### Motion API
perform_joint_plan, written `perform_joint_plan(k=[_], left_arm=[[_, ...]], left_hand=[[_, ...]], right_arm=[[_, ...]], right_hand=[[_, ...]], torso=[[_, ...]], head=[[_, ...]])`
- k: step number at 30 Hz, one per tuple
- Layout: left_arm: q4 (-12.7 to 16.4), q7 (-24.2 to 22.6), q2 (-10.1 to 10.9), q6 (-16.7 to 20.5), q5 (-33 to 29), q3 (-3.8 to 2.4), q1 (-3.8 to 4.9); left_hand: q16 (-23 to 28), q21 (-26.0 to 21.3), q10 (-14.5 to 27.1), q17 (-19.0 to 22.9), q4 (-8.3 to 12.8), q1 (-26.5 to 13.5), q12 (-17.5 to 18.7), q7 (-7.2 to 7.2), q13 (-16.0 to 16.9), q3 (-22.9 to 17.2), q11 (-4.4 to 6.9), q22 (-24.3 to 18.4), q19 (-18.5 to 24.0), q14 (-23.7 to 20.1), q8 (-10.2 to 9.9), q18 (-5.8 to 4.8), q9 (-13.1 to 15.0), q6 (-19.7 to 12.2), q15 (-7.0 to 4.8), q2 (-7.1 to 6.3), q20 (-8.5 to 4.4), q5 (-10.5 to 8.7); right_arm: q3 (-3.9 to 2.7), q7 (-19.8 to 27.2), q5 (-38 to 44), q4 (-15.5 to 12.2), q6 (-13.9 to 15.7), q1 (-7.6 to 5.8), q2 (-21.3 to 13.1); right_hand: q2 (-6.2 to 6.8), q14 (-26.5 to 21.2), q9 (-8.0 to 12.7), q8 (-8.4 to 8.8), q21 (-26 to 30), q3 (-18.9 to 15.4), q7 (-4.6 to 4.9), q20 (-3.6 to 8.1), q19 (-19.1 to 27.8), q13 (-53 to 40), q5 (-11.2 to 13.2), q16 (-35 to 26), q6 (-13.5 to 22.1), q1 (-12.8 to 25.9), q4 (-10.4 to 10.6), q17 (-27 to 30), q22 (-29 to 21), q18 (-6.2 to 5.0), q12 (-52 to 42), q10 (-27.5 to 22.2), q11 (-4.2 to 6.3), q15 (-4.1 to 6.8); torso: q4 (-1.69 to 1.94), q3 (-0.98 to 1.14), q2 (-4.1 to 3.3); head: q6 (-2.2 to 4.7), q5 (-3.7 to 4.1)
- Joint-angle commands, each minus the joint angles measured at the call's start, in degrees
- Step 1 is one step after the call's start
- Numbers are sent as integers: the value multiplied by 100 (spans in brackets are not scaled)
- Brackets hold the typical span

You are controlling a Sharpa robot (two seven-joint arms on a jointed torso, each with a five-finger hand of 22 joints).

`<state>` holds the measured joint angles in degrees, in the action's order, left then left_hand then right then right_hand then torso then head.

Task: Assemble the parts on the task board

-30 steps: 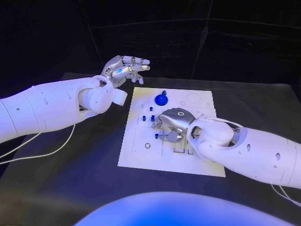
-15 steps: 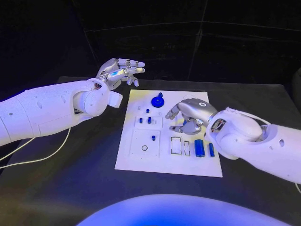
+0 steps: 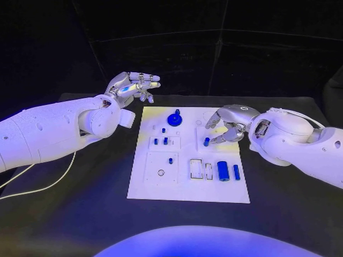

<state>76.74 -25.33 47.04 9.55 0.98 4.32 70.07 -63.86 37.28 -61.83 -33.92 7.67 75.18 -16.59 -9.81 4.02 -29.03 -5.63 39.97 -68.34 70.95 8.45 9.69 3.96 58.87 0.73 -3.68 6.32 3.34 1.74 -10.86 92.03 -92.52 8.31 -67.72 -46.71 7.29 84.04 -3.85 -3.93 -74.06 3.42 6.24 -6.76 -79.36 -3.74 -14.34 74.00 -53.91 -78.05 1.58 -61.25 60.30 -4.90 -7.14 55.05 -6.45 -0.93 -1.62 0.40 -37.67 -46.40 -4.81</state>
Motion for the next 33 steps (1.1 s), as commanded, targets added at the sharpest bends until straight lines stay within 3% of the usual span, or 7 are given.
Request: perform_joint_plan(k=[1, 10, 13, 18, 22, 26, 33], left_arm=[[-11, -15, -13, -78, -21, -3, 10], [-32, -13, -25, -85, -21, -3, 9], [-38, -12, -27, -85, -21, -2, 9], [-41, -10, -33, -90, -21, -2, 8], [-42, -7, -33, -93, -21, -2, 8], [-43, -6, -31, -93, -21, -2, 8], [-45, -4, -32, -100, -21, -2, 8]], left_hand=[[20, -20, 10, 4, 44, 60, -38, -41, -5, 4, -25, -5, 41, -47, 34, 79, -9, 6, 2, -10, -6, 3], [20, -20, 10, 4, 44, 60, -38, -41, -5, 4, -25, -5, 41, -47, 34, 79, -9, 6, 2, -10, -6, 3], [20, -20, 10, 4, 44, 60, -38, -41, -5, 4, -25, -5, 41, -47, 34, 79, -9, 6, 2, -10, -6, 3], [20, -20, 10, 4, 44, 60, -38, -41, -5, 4, -25, -5, 41, -47, 34, 79, -9, 6, 2, -10, -6, 3], [24, -22, 5, 16, 47, 60, -47, -40, -4, 6, -24, -6, 44, -51, 40, 79, -7, 11, 2, -7, -5, 2], [24, -22, 5, 16, 47, 60, -47, -40, -4, 6, -24, -6, 44, -51, 40, 79, -7, 11, 2, -7, -5, 2], [24, -22, 5, 16, 47, 60, -47, -40, -4, 6, -24, -6, 44, -51, 40, 79, -7, 11, 2, -7, -5, 2]], right_arm=[[0, -99, 180, -13, -587, -14, 67], [6, -98, 405, 124, -786, 43, 267], [7, -82, 434, 169, -762, 65, 324], [8, -54, 492, 228, -776, 96, 393], [9, -57, 558, 260, -776, 106, 410], [9, -45, 591, 281, -744, 110, 425], [9, -10, 610, 303, -464, 124, 461]], right_hand=[[-30, 114, -1, 19, 29, -54, -5, -36, -10, -2, 21, 26, 13, -76, 0, 9, -17, -81, -44, -19, 4, -28], [-258, 114, -12, -9, 30, -28, 52, 14, -20, -14, 129, 35, -157, -279, -78, 37, -20, -85, -292, 336, 95, 40], [-383, 121, -13, -18, 21, 94, 88, 46, -33, 5, 309, 46, -256, -371, -121, 37, -8, -80, -345, 504, 134, 75], [-550, 138, -19, -49, -1, 467, 140, 99, -63, 19, 492, 73, -489, -490, -173, 28, 25, -72, -330, 866, 209, 137], [-553, 142, -18, -58, -6, 714, 136, 119, -76, 21, 519, 76, -633, -498, -200, 46, 32, -68, -251, 1040, 230, 153], [-441, 143, -5, -23, -5, 1003, 138, 132, -85, 20, 522, 86, -738, -400, -209, 57, 31, -68, -101, 1173, 234, 159], [-442, 152, -31, -77, -30, 1383, 108, 174, -111, -7, 498, 125, -1005, -351, -230, 22, 71, -63, -56, 1490, 292, 215]], torso=[[1, 9, -3], [12, -1, -6], [2, 6, -5], [5, 1, -4], [5, 2, 1], [4, 1, 0], [6, 1, 0]], head=[[-11, 2], [-23, 3], [-29, -4], [-34, 7], [-42, 6], [-41, 12], [-42, 12]])
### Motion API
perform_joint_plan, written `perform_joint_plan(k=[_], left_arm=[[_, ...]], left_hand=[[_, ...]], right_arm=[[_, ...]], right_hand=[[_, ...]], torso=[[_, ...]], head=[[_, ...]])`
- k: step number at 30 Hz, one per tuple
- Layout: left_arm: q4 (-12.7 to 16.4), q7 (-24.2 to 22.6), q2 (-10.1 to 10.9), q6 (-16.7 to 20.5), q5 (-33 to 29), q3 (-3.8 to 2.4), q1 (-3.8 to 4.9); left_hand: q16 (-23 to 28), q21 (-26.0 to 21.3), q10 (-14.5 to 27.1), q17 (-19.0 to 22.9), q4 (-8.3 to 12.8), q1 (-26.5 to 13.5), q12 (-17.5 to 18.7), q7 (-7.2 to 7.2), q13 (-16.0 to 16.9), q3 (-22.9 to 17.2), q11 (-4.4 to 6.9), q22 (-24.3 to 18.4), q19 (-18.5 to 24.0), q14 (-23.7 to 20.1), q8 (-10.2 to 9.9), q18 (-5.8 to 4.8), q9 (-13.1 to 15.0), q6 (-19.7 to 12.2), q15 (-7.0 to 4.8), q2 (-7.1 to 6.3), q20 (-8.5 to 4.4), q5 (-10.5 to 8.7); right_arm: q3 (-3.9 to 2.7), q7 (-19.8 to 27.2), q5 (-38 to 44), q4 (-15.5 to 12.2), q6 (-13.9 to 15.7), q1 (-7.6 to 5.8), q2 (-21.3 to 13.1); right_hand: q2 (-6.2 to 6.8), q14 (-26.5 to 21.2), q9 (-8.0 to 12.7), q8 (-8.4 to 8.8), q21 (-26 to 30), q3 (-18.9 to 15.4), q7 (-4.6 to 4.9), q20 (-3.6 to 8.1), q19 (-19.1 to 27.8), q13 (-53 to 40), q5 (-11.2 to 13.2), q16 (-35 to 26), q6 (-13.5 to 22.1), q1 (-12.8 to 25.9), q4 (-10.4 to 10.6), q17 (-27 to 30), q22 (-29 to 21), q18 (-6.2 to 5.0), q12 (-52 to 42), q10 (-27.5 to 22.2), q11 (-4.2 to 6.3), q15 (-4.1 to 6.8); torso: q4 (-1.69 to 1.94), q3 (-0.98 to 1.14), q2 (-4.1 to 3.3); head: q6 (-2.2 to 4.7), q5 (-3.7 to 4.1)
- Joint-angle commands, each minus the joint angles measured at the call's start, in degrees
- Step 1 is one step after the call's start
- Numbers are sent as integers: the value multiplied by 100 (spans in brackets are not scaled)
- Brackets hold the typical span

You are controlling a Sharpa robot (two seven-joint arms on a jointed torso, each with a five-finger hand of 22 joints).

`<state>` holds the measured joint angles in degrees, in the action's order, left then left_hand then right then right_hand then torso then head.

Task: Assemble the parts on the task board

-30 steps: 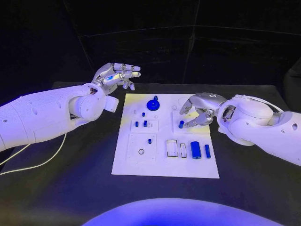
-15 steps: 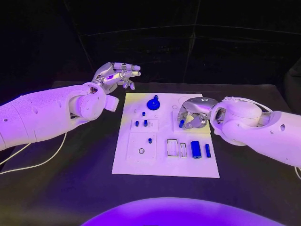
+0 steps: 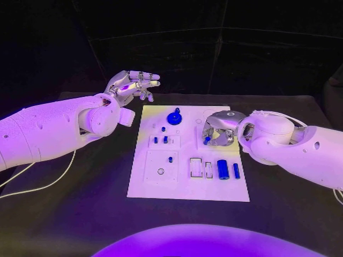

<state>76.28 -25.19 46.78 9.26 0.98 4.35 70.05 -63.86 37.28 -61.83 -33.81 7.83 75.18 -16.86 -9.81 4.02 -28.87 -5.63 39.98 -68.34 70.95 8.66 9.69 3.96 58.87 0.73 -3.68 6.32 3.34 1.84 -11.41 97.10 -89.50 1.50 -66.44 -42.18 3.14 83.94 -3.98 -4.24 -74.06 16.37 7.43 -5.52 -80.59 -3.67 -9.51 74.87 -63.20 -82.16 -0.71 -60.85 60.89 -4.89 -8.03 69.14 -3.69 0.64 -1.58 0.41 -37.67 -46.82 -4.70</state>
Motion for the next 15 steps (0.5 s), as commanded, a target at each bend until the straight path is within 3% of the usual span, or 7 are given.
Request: perform_joint_plan(k=[1, 5, 7, 12, 15], left_arm=[[2, -16, -4, -71, -21, -5, 10], [2, -15, -2, -73, -21, -5, 10], [6, -11, 2, -74, -21, -5, 10], [23, -1, 30, -73, -21, -5, 10], [27, 0, 40, -70, -21, -5, 10]], left_hand=[[24, -23, 5, 5, 31, 60, -20, -40, -4, -10, -24, -7, 44, -51, 19, 79, -8, 11, 2, -7, -5, 2], [24, -23, 5, 5, 31, 60, -20, -40, -4, -10, -24, -7, 44, -51, 19, 79, -8, 11, 2, -7, -5, 2], [24, -23, 5, 5, 31, 60, -20, -40, -4, -10, -24, -7, 44, -51, 19, 79, -8, 11, 2, -7, -5, 2], [18, -24, 8, -6, 28, 51, -23, -41, -4, -6, -25, -8, 45, -47, 21, 78, -8, 11, 4, -3, -4, 1], [18, -24, 8, -6, 28, 51, -23, -41, -4, -6, -25, -8, 45, -47, 21, 78, -8, 11, 4, -3, -4, 1]], right_arm=[[-1, 37, 106, 1, 308, -1, 11], [-1, 10, 146, -29, 751, 9, -12], [-2, 12, 125, -98, 963, 12, -70], [-6, 72, -217, -360, 1166, 11, -291], [-10, 100, -443, -601, 1211, 5, -458]], right_hand=[[-35, 163, -23, -56, -37, 146, -15, 61, 6, -19, 17, 44, -120, 65, -7, -24, 21, -62, 37, 131, 29, 68], [-89, 177, -34, -83, -71, 458, -19, 102, -23, -28, 67, 96, -273, 59, -61, -87, 70, -51, 84, 303, 55, 99], [-52, 178, -30, -70, -80, 624, -15, 110, -31, -29, 92, 113, -306, 106, -95, -100, 82, -48, 139, 358, 57, 100], [28, 173, -13, -15, -60, 782, 23, 103, -17, -22, 130, 118, -275, 218, -99, -85, 42, -56, 240, 345, 39, 77], [61, 172, -9, -1, -60, 815, 27, 97, -16, -21, 140, 119, -266, 249, -101, -80, 41, -56, 266, 339, 27, 75]], torso=[[1, -1, 0], [-1, -2, 3], [1, -4, 3], [-11, -18, 12], [-3, -15, 13]], head=[[0, 4], [-7, 4], [-9, 5], [5, 4], [0, 12]])
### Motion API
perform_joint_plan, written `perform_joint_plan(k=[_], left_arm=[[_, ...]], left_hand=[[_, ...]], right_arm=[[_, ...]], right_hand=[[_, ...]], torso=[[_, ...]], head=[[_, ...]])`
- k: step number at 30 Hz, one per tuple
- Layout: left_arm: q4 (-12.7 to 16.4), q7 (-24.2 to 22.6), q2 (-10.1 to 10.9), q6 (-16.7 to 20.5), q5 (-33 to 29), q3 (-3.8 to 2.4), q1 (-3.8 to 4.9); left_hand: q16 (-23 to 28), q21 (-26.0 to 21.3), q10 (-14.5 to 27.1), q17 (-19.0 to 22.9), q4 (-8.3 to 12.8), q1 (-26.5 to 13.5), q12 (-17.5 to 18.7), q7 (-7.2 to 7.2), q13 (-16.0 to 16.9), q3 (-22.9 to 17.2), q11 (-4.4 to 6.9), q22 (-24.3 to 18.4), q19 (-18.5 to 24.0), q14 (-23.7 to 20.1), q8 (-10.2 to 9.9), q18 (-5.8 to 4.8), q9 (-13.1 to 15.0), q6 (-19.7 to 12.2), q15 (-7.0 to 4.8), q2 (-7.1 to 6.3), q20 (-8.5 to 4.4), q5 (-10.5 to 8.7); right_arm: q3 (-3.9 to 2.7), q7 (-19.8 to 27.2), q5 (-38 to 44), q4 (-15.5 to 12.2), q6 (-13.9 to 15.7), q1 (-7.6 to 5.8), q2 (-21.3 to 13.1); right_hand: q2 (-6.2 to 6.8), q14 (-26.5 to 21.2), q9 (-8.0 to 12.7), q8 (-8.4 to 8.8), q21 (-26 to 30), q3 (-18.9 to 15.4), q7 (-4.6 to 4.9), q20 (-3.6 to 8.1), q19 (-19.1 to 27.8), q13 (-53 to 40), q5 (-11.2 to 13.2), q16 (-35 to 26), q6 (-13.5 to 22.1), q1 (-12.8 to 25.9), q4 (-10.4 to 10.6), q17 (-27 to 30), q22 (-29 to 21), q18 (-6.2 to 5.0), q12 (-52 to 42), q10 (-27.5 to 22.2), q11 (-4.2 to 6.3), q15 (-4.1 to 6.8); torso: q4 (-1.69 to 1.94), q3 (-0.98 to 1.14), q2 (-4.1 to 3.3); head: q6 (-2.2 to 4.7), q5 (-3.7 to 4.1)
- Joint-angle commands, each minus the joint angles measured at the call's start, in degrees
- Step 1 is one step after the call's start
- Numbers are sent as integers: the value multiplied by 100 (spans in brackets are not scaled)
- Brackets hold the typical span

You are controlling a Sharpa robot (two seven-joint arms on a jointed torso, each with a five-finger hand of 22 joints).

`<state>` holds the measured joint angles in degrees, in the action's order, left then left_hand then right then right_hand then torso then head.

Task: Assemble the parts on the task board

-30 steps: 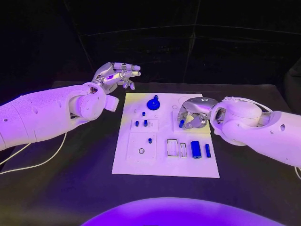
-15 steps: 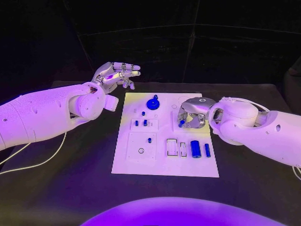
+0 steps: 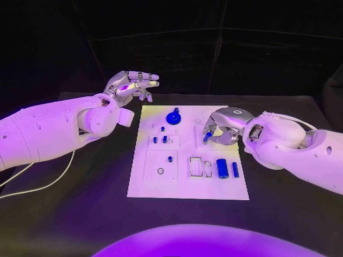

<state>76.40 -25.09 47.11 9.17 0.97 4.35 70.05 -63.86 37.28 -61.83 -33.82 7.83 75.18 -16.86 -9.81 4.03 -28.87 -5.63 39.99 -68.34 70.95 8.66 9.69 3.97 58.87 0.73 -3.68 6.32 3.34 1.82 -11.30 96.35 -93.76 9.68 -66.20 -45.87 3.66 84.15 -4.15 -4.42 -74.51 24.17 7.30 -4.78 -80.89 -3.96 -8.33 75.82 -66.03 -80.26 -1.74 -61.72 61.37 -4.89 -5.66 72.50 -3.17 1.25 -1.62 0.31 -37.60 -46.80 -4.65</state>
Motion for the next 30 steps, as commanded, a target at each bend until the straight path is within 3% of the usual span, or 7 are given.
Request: perform_joint_plan(k=[1, 7, 15, 22, 24, 30], left_arm=[[17, -10, 8, -61, -21, -5, 10], [22, -12, 4, -62, -21, -5, 11], [22, -16, -27, -71, -21, -5, 12], [27, -17, -48, -71, -21, -6, 12], [26, -17, -53, -70, -21, -6, 12], [26, -18, -72, -76, -21, -6, 13]], left_hand=[[18, -24, 8, -6, 28, 51, -23, -41, -4, -6, -25, -8, 45, -47, 21, 78, -8, 11, 4, -4, -4, 1], [18, -24, 8, -6, 28, 51, -23, -41, -4, -6, -25, -8, 45, -47, 21, 78, -8, 11, 4, -4, -4, 1], [18, -24, 8, -6, 28, 51, -23, -41, -4, -6, -25, -8, 45, -47, 21, 78, -8, 11, 4, -4, -4, 1], [26, -25, 9, 15, 28, 49, -26, -41, -5, -5, -25, -8, 46, -53, 22, 78, -8, 10, 4, -2, -4, 2], [26, -25, 9, 15, 28, 49, -26, -41, -5, -5, -25, -8, 46, -53, 22, 78, -8, 10, 4, -2, -4, 2], [26, -25, 9, 15, 28, 49, -26, -41, -5, -5, -25, -8, 46, -53, 22, 78, -8, 10, 4, -2, -4, 2]], right_arm=[[-10, 105, -436, -253, 405, -23, -132], [-14, 278, -726, -547, 429, -39, -121], [-3, 489, -748, -507, 291, -20, 477], [16, 630, -540, -303, 112, 257, 983], [49, 656, -480, -238, 45, 334, 1090], [135, 693, -305, -60, -126, 475, 1326]], right_hand=[[27, 151, 10, 25, -16, 54, 43, 21, 14, 9, 24, 27, 22, 72, -2, 5, -5, -56, 43, 1, -30, 12], [74, 151, 16, 47, -18, 110, 56, 14, 15, 10, 16, 33, 43, 98, -20, 4, -2, -55, 84, -12, -42, 4], [92, 146, 20, 62, -7, 157, 70, 6, 23, 13, 2, 28, 65, 116, -29, 24, -23, -59, 119, -30, -55, -6], [103, 142, 23, 69, 5, 185, 79, 0, 32, 14, -14, 20, 82, 132, -33, 45, -44, -62, 141, -43, -65, -14], [105, 141, 23, 70, 6, 191, 81, -1, 33, 14, -19, 21, 85, 135, -34, 45, -46, -63, 146, -46, -67, -15], [111, 140, 25, 73, 8, 205, 86, -5, 35, 15, -29, 21, 95, 142, -38, 47, -49, -63, 157, -54, -72, -19]], torso=[[-1, -8, 9], [4, -1, 0], [21, 3, -3], [24, -2, -2], [6, 0, -4], [12, 3, -5]], head=[[-3, 6], [8, -20], [-32, -96], [-76, -170], [-83, -214], [-108, -249]])
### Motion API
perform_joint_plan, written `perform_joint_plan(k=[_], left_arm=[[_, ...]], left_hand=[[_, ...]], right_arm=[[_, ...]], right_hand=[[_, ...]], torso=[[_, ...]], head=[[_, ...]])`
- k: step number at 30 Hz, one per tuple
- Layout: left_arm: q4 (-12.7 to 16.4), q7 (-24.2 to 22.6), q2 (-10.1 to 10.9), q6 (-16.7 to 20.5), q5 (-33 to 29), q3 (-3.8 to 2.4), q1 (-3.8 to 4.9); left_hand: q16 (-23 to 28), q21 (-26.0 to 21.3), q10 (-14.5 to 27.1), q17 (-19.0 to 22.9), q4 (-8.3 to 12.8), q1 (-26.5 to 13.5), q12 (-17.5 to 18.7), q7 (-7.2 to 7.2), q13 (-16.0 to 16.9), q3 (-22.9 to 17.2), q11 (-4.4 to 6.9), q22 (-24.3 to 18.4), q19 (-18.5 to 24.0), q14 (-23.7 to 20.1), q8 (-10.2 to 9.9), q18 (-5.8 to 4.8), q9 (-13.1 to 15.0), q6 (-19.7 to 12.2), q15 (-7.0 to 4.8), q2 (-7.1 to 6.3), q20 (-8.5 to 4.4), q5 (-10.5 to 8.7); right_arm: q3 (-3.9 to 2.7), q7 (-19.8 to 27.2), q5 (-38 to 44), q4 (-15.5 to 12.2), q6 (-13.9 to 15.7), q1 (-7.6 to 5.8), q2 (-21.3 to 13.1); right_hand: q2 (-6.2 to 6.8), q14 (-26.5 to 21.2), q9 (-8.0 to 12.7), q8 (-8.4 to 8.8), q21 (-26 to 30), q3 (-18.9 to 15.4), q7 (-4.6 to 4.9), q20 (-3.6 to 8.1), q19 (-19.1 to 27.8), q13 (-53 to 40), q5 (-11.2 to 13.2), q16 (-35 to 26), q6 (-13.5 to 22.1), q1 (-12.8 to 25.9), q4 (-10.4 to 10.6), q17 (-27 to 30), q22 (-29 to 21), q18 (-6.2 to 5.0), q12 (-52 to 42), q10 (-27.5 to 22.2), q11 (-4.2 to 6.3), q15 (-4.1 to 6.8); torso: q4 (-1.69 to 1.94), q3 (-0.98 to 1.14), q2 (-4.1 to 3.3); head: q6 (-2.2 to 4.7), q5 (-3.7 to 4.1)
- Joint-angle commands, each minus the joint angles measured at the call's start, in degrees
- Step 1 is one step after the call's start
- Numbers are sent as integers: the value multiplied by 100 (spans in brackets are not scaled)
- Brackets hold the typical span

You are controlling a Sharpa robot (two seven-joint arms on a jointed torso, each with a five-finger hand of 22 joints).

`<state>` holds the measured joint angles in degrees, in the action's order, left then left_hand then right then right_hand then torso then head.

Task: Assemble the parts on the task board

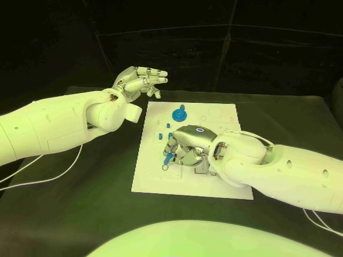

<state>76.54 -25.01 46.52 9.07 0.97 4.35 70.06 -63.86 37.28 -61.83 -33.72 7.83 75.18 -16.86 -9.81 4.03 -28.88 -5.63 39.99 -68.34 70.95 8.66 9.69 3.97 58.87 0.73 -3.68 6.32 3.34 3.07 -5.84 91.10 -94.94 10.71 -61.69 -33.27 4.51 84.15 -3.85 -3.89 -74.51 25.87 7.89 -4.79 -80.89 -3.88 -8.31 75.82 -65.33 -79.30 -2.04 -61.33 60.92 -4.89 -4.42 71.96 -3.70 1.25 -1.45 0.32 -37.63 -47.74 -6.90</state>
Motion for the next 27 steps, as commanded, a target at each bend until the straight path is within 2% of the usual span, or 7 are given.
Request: perform_joint_plan(k=[1, 3, 12, 22, 27], left_arm=[[11, -26, -17, -68, -20, -6, 11], [12, -26, -21, -71, -20, -6, 11], [8, -21, -24, -74, -20, -6, 12], [6, -16, -25, -81, -20, -6, 12], [4, -12, -24, -83, -20, -6, 12]], left_hand=[[26, -25, 9, 5, 29, 50, -26, -41, -5, -5, -25, -9, 46, -53, 22, 78, -8, 10, 4, -2, -4, 2], [26, -25, 9, 5, 29, 50, -26, -41, -5, -5, -25, -9, 46, -53, 22, 78, -8, 10, 4, -2, -4, 2], [26, -25, 9, 5, 29, 50, -26, -41, -5, -5, -25, -9, 46, -53, 22, 78, -8, 10, 4, -2, -4, 2], [26, -25, 9, 5, 29, 50, -26, -41, -5, -5, -25, -9, 46, -53, 22, 78, -8, 10, 4, -2, -4, 2], [26, -25, 9, 5, 29, 50, -26, -41, -5, -5, -25, -9, 46, -53, 22, 78, -8, 10, 4, -2, -4, 2]], right_arm=[[17, 145, 250, 86, -258, 40, 95], [25, 135, 310, 134, -302, 64, 140], [37, 47, 530, 273, -372, 105, 255], [39, -103, 773, 314, -415, 111, 305], [39, -203, 924, 306, -545, 112, 324]], right_hand=[[28, 139, -5, 21, 12, 41, 29, -5, 39, 7, -34, 17, 30, 48, -10, 17, -13, -65, 37, -3, -20, -20], [28, 139, -5, 21, 12, 41, 29, -5, 39, 7, -34, 17, 30, 48, -10, 17, -13, -65, 37, -3, -20, -20], [31, 137, -4, 22, 14, 47, 31, -7, 40, 7, -38, 14, 33, 51, -12, 24, -15, -65, 41, -6, -22, -21], [35, 135, -4, 22, 20, 52, 33, -9, 44, 7, -43, 10, 37, 57, -13, 35, -25, -67, 45, -7, -24, -24], [49, 133, -5, 21, 22, 54, 34, -11, 47, 5, -46, 7, 39, 66, -16, 40, -29, -68, 48, -6, -26, -26]], torso=[[-1, 0, 1], [7, -1, 0], [-3, 1, -2], [-3, 0, 1], [-3, -1, 2]], head=[[-19, -29], [-24, -30], [-45, -64], [-59, -72], [-65, -74]])
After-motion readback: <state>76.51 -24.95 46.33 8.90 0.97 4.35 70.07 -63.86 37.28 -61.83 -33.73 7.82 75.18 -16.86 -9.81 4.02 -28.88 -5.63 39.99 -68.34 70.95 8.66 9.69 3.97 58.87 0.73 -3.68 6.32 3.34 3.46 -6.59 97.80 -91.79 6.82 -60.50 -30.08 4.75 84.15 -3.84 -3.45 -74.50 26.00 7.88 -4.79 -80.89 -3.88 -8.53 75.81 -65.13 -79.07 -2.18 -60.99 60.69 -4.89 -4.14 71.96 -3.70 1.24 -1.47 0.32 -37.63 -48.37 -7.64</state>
